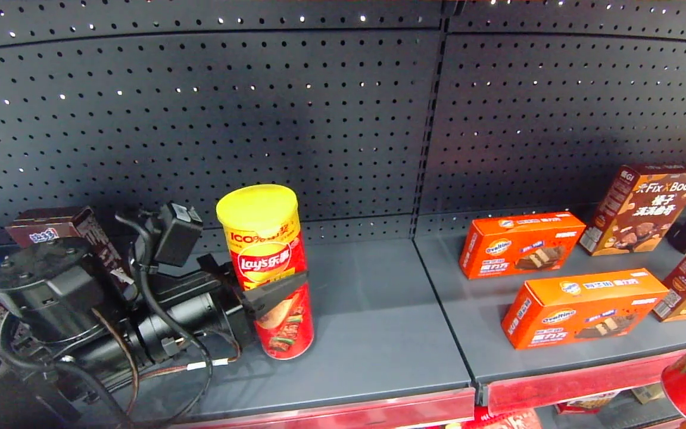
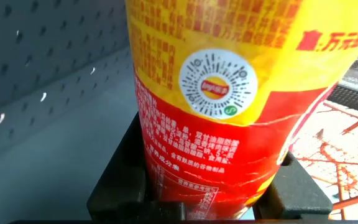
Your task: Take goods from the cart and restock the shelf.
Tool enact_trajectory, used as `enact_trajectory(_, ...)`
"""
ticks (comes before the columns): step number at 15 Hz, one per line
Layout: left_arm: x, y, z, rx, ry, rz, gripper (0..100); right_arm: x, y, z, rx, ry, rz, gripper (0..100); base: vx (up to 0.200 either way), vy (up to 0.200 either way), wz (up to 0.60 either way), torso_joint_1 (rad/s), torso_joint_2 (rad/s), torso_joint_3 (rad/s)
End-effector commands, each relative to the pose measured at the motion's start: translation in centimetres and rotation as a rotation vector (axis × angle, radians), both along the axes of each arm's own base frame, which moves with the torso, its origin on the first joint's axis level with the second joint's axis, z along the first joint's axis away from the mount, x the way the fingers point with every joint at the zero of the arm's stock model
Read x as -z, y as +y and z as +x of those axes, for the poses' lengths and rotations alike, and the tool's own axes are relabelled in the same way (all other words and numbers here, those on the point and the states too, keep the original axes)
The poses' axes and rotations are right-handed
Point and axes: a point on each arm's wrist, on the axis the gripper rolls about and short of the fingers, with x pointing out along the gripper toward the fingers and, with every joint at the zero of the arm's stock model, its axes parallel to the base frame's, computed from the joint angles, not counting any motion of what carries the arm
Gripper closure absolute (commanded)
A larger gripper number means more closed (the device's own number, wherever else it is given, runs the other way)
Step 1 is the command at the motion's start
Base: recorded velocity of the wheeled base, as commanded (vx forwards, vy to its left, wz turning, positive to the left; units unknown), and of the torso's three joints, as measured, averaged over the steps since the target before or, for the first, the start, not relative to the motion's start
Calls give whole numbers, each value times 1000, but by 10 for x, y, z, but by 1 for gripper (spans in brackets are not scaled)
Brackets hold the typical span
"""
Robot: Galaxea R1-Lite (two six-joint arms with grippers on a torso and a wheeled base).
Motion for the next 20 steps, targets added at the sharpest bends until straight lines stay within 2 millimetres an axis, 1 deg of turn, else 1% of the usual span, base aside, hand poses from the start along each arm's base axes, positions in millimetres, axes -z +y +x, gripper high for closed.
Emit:
enact_trajectory(1,3,-3,-6,9,10,1,100,-1,0,0,-1,-3,1,100,0,0,0,0,0,0)
enact_trajectory(3,3,-3,-9,10,-6,-6,100,0,0,0,-1,-1,0,100,0,0,0,0,0,0)
enact_trajectory(6,9,0,-14,9,-2,-5,100,0,0,0,-2,0,-1,100,0,0,0,0,0,0)
enact_trajectory(10,19,3,-21,1,22,7,100,0,0,0,-2,-1,1,100,0,0,0,0,0,0)
enact_trajectory(20,33,-3,-9,-2,15,4,100,0,0,-1,-1,-5,3,100,0,0,0,0,0,0)
